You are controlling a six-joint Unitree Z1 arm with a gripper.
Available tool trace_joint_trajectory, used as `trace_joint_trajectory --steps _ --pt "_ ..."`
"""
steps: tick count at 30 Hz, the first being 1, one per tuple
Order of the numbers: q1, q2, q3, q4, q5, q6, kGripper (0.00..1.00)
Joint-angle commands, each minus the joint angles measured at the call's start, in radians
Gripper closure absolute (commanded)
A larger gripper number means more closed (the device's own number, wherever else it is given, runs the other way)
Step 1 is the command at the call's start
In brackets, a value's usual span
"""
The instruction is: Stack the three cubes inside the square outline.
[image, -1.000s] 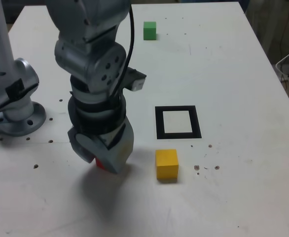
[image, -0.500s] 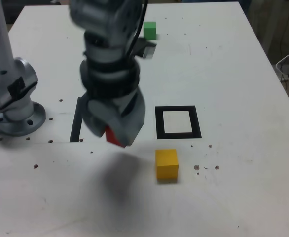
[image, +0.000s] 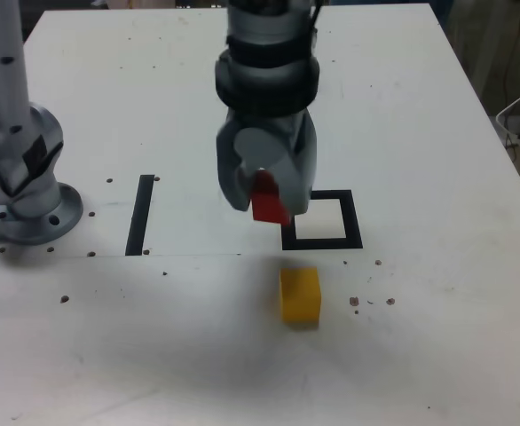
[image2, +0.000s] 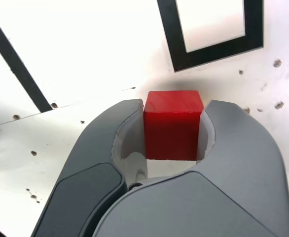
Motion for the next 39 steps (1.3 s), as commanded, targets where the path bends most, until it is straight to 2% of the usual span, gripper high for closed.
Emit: trace_joint_trajectory --steps 1,13,23,34,39 --pt "0.032 0.024 -0.014 -0.015 -0.001 -0.009 0.81" --pt "0.104 0.111 -0.012 -0.128 0.007 -0.020 0.81" --pt "0.148 0.145 0.020 -0.152 0.065 -0.020 0.81" --pt "0.153 0.168 0.045 -0.198 0.046 -0.021 0.81" --pt "0.157 0.171 0.044 -0.201 0.049 -0.021 0.80"
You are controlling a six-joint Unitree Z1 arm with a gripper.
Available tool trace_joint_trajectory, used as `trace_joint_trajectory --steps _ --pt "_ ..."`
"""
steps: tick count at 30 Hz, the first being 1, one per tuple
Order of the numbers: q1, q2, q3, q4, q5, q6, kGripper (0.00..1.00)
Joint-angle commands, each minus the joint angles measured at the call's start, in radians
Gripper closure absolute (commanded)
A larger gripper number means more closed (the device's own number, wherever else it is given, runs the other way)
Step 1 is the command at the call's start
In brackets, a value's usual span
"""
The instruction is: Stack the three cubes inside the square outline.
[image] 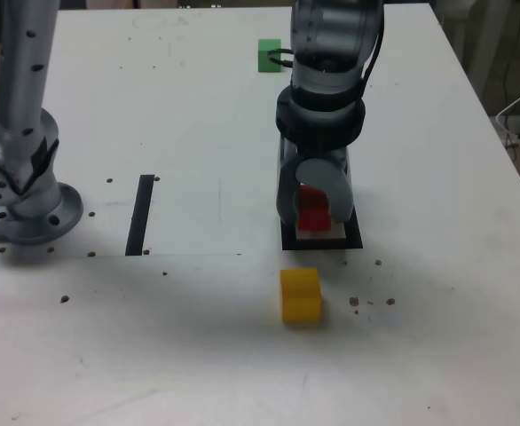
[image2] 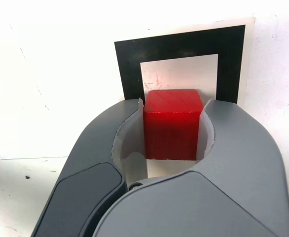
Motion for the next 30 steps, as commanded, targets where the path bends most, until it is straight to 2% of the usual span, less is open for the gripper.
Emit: trace_joint_trajectory --steps 1,6,13,16,20,22,30 --pt "0.004 0.004 0.000 -0.002 0.004 -0.002 0.79" --pt "0.005 0.006 0.003 -0.001 0.007 -0.003 0.70" --pt "0.007 0.009 0.002 -0.001 0.004 0.004 0.46" --pt "0.008 0.009 0.004 -0.002 0.003 0.009 0.34" --pt "0.008 0.007 0.005 -0.004 0.005 0.014 0.10" --pt "0.008 0.006 0.004 -0.004 0.009 0.014 0.03" --pt "0.008 -0.007 0.002 -0.004 0.038 0.022 0.01"
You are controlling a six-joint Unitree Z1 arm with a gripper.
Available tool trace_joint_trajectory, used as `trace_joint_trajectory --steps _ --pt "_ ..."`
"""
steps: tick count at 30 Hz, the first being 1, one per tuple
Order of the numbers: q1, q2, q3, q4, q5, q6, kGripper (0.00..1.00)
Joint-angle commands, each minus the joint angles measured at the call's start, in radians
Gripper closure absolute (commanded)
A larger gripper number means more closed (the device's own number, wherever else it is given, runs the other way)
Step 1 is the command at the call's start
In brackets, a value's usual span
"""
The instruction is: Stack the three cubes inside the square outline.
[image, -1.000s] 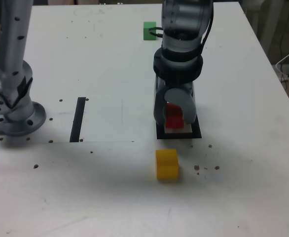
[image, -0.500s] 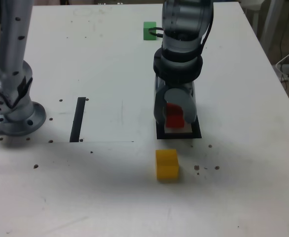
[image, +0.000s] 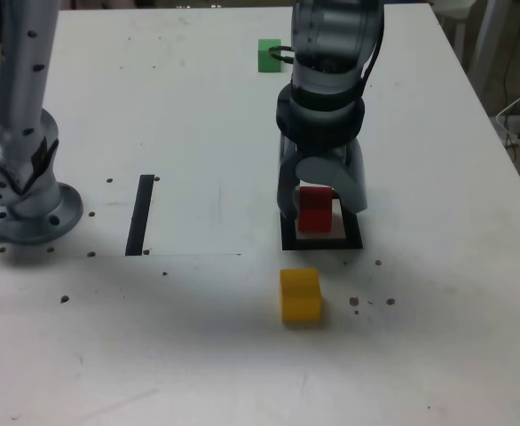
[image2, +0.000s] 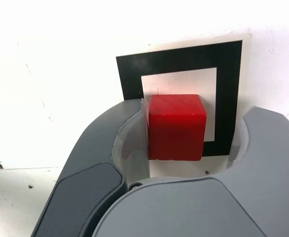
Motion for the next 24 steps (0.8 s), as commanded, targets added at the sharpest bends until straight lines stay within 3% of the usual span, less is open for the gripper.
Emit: trace_joint_trajectory --steps 1,8,24 --pt "0.002 -0.011 -0.001 -0.002 0.001 0.006 0.01" --pt "-0.001 -0.031 0.003 0.009 -0.028 0.016 0.01" --pt "-0.006 -0.045 -0.004 0.038 -0.037 0.024 0.01"
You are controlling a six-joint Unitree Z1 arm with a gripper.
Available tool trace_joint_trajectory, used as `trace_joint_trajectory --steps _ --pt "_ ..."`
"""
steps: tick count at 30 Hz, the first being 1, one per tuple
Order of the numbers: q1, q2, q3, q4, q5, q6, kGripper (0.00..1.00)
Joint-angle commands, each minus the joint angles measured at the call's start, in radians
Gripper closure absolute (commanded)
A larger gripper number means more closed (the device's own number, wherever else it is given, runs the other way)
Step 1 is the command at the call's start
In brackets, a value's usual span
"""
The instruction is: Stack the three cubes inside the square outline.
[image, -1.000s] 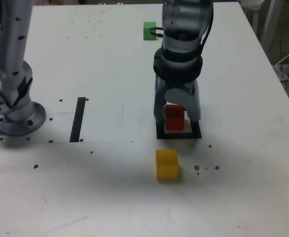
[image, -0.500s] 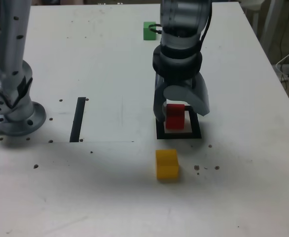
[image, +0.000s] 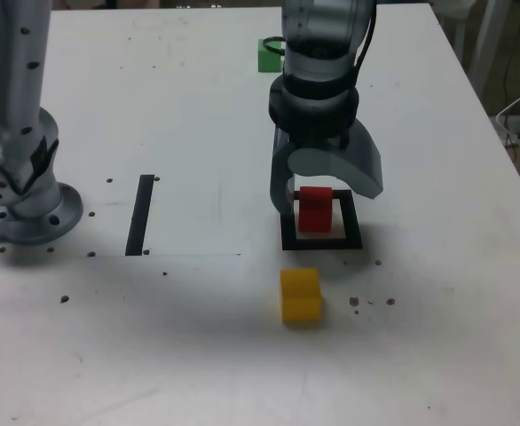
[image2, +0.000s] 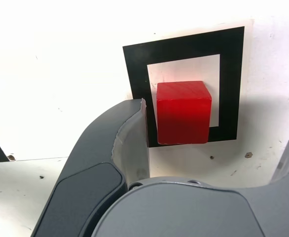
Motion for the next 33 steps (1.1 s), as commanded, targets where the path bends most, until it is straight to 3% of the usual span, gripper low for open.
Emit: trace_joint_trajectory --steps 1,8,16,21,26,33 --pt "-0.007 -0.015 -0.006 0.011 -0.005 -0.001 0.01" --pt "-0.063 -0.061 -0.048 0.072 0.005 -0.045 0.01" --pt "-0.096 -0.084 -0.120 0.222 -0.037 -0.074 0.01" --pt "-0.153 -0.091 -0.187 0.287 -0.038 -0.133 0.01" --pt "-0.205 -0.090 -0.194 0.293 -0.046 -0.203 0.01" --pt "-0.275 -0.072 -0.147 0.233 -0.055 -0.295 0.00"
